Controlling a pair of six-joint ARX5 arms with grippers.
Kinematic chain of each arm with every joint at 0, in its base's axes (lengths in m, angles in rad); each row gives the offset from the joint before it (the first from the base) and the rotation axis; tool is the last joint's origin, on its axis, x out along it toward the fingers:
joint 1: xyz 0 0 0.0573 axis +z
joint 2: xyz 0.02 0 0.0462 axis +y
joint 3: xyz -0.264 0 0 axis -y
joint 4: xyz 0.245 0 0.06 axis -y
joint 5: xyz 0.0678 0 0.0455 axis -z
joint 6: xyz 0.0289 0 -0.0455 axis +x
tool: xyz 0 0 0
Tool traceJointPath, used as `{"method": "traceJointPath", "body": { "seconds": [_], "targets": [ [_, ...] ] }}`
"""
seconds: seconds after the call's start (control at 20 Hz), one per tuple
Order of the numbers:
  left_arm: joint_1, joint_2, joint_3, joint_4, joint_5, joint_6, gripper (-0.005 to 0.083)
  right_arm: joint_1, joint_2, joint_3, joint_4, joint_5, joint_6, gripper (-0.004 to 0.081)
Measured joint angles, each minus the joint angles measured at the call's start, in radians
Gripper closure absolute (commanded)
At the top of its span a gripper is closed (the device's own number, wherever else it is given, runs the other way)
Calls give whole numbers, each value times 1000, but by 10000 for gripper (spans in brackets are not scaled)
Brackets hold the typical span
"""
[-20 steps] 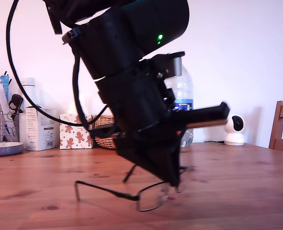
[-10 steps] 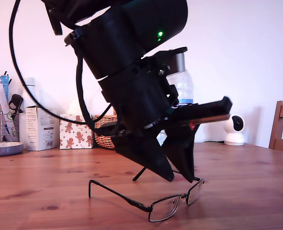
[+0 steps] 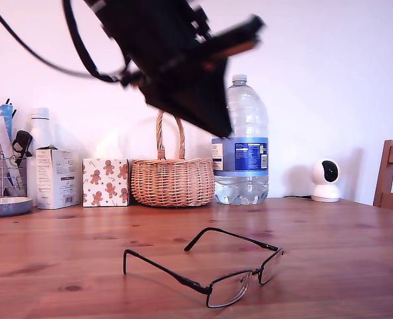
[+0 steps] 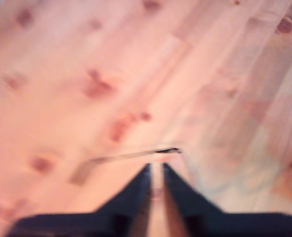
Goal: Pick up the glasses and open them, then place them back on the table
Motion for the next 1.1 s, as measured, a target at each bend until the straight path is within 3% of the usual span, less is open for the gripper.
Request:
{"method": "traceJointPath", "body": {
  "seconds": [0.35,0.65,0.85,1.1],
  "targets": [
    [198,-6,0,2,29,47,795,-66,0,0,159,43,-85,783],
    [377,-52,-31,100,102,48,795,-208,-3,-48,290,-2,-114,782],
    [497,-211,-153,211,105,48,795,-270,0,-152,422,-31,-110,782],
    [679,-450,-380,343,114,48,795,-283,0,-171,548,-27,-131,782]
  ]
}}
